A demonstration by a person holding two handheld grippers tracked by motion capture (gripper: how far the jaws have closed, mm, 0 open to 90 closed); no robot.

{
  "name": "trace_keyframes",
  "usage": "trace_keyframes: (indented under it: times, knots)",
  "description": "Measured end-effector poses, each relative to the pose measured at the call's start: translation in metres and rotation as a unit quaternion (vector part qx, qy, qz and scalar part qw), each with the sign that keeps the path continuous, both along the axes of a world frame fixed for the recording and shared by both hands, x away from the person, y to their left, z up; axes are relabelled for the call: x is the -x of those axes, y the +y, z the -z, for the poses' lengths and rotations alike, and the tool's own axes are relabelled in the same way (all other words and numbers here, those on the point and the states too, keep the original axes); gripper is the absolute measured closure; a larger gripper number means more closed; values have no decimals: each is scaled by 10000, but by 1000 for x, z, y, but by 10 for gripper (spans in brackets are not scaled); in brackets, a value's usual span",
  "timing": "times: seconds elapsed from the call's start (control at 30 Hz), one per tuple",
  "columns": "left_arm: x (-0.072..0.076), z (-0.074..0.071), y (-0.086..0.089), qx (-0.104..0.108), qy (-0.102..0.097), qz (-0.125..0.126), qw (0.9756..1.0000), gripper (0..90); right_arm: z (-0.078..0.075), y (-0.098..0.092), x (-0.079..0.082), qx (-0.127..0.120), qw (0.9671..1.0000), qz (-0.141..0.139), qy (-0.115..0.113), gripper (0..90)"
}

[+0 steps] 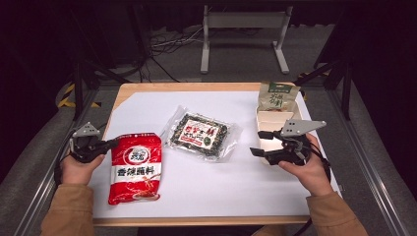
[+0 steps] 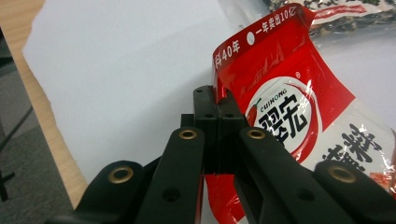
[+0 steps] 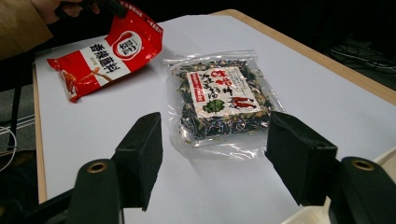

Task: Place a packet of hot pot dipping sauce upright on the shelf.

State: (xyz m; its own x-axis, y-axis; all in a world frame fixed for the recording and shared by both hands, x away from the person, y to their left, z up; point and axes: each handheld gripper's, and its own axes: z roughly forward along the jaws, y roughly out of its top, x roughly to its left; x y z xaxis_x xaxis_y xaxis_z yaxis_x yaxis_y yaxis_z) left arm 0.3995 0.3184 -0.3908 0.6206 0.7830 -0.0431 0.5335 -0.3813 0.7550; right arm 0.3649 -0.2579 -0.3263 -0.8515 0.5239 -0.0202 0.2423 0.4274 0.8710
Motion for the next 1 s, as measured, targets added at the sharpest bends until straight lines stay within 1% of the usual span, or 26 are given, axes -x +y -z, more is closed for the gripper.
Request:
trace_keyframes:
  times: [0.07,0.23,0.27,0.33,0.37,0.4,0.43,0.47,0.57,0.63,0.73,0.8,0.93,1.0]
  knots:
    - [4,-7,0,45,-90,65,9999,900,0,1,0,11,10000,0,1,360]
    - [13,-19,-1,102,-164,132,9997,900,1,0,0,69,10000,37,-10,360]
    - [13,-19,-1,102,-164,132,9997,900,1,0,0,67,10000,40,-9,360]
    - [18,-27,0,135,-265,176,9994,900,1,0,0,65,10000,42,-12,360]
    - [20,-30,-1,189,-293,160,9993,900,1,1,0,66,10000,41,-13,359]
    - [20,-30,-1,189,-293,160,9993,900,1,1,0,66,10000,41,-13,359]
    - [24,-35,-1,208,-385,216,9988,900,1,1,0,72,10000,41,-11,359]
    - [24,-35,-1,208,-385,216,9988,900,1,1,0,72,10000,41,-11,359]
    - [30,-44,-4,229,-516,269,9980,900,1,2,-1,80,10000,24,-12,359]
    - [35,-50,-7,257,-592,334,9974,900,1,3,0,84,10000,20,-15,359]
    - [41,-57,-11,247,-744,426,9960,900,0,3,-1,71,10000,6,-24,358]
    - [45,-60,-14,202,-814,503,9952,900,0,3,-1,56,10000,1,-24,358]
    - [53,-68,-17,273,-942,605,9933,900,-1,5,-1,55,10000,-19,-39,358]
    - [59,-73,-20,286,-1032,677,9919,900,-1,6,-1,57,10000,-35,-45,358]
